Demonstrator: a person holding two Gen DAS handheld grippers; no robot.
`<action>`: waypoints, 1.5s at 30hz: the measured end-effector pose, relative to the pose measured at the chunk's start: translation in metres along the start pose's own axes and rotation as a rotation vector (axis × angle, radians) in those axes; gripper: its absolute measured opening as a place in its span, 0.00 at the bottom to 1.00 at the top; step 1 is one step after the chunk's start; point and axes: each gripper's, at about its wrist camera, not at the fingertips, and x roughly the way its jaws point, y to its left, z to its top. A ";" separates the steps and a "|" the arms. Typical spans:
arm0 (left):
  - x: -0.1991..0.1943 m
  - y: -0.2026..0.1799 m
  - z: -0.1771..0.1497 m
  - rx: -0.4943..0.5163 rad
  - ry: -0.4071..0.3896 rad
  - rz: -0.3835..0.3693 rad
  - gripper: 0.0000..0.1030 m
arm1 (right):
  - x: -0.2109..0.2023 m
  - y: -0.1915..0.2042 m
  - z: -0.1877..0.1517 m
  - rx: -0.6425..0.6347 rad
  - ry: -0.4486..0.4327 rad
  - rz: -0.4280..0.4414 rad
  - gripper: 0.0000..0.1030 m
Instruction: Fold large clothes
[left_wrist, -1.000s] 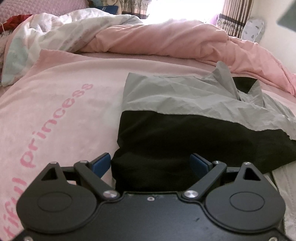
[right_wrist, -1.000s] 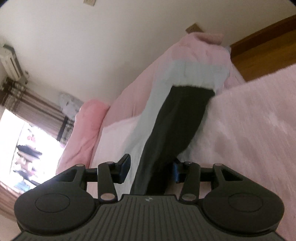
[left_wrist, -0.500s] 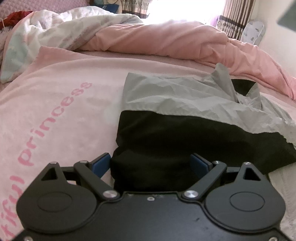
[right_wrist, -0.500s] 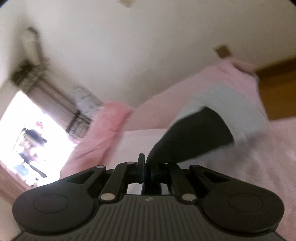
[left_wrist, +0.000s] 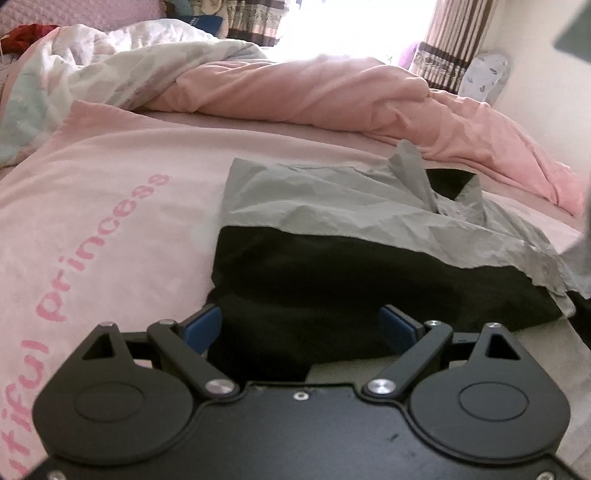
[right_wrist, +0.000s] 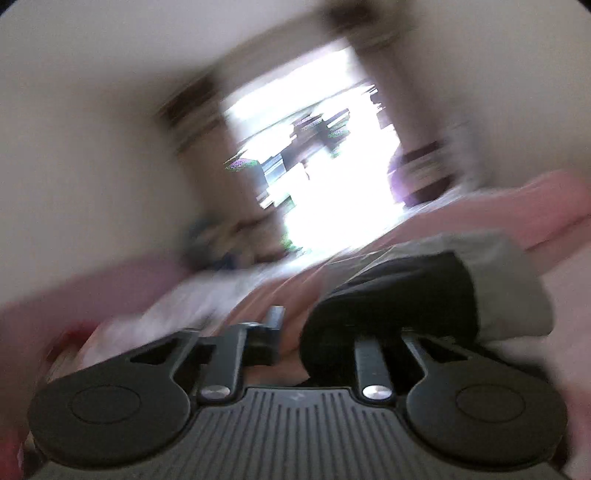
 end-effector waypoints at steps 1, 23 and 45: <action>-0.002 -0.002 -0.001 0.006 0.002 -0.002 0.91 | 0.016 0.020 -0.017 -0.040 0.069 0.048 0.54; 0.007 -0.031 -0.001 0.078 0.000 -0.065 0.91 | 0.030 -0.099 -0.084 0.291 0.380 -0.172 0.64; -0.008 -0.022 0.003 -0.050 0.011 -0.195 0.91 | 0.045 -0.015 -0.092 0.296 0.405 0.129 0.31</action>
